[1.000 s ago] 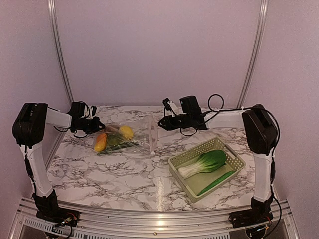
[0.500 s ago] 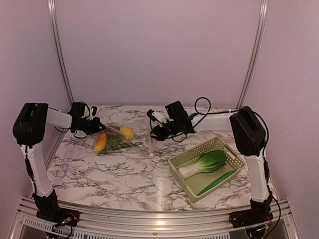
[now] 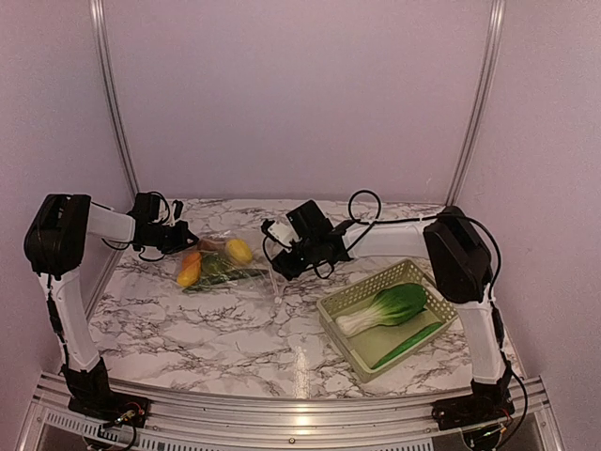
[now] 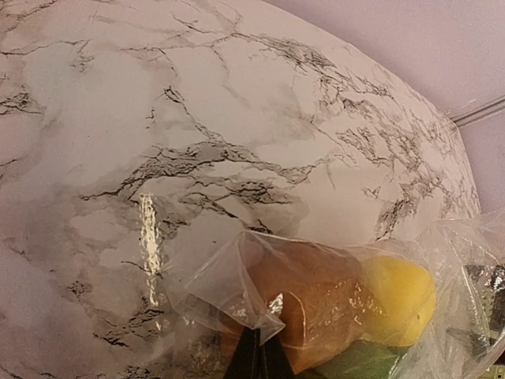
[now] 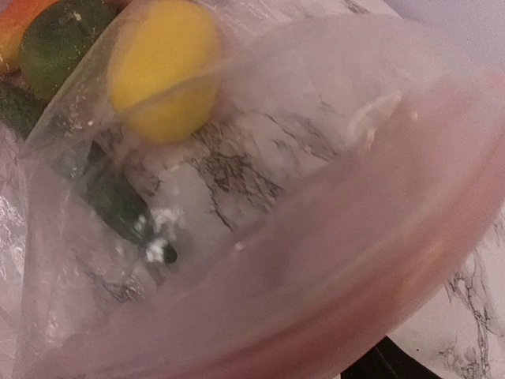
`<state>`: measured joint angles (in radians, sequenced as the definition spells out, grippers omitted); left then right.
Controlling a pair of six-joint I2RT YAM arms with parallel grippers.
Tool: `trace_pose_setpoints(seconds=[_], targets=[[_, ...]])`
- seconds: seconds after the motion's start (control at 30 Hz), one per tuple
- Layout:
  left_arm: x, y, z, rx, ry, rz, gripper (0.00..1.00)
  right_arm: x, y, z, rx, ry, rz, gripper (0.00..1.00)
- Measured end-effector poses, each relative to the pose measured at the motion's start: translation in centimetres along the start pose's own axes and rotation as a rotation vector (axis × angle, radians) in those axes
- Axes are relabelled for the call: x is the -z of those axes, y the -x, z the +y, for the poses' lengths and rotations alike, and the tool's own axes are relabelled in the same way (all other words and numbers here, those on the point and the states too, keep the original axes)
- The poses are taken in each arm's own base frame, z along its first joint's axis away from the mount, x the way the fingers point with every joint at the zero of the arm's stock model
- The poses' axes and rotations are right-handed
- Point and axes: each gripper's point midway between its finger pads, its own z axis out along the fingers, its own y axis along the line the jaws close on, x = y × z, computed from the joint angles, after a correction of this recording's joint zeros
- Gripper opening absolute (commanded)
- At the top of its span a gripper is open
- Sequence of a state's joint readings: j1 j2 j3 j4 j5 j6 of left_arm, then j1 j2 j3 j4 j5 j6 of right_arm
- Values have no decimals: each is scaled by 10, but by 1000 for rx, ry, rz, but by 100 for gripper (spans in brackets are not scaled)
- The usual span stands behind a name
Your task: Open the zip-top bag and remove the fake food
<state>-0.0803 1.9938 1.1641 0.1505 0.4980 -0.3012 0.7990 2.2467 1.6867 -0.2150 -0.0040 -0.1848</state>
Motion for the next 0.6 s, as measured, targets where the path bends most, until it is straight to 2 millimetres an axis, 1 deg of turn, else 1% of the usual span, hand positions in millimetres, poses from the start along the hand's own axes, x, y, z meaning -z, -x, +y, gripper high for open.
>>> trace_pose_setpoints(seconds=[0.13, 0.23, 0.3, 0.33, 0.47, 0.53, 0.6], targets=[[0, 0, 0, -3, 0, 0, 0, 3, -15, -15, -17, -101, 47, 79], [0, 0, 0, -3, -2, 1, 0, 9, -24, -21, -16, -143, 68, 80], [0, 0, -1, -3, -3, 1, 0, 17, -26, -24, -3, -163, 73, 81], [0, 0, -1, -3, -4, 2, 0, 19, -25, -24, 4, -169, 72, 81], [0, 0, -1, -3, -7, 3, 0, 31, -13, -26, 48, -201, 33, 80], [0, -1, -1, -3, -7, 3, 0, 36, -8, -22, 77, -201, 9, 76], [0, -1, -1, -3, -7, 3, 0, 39, -4, -18, 106, -191, -9, 70]])
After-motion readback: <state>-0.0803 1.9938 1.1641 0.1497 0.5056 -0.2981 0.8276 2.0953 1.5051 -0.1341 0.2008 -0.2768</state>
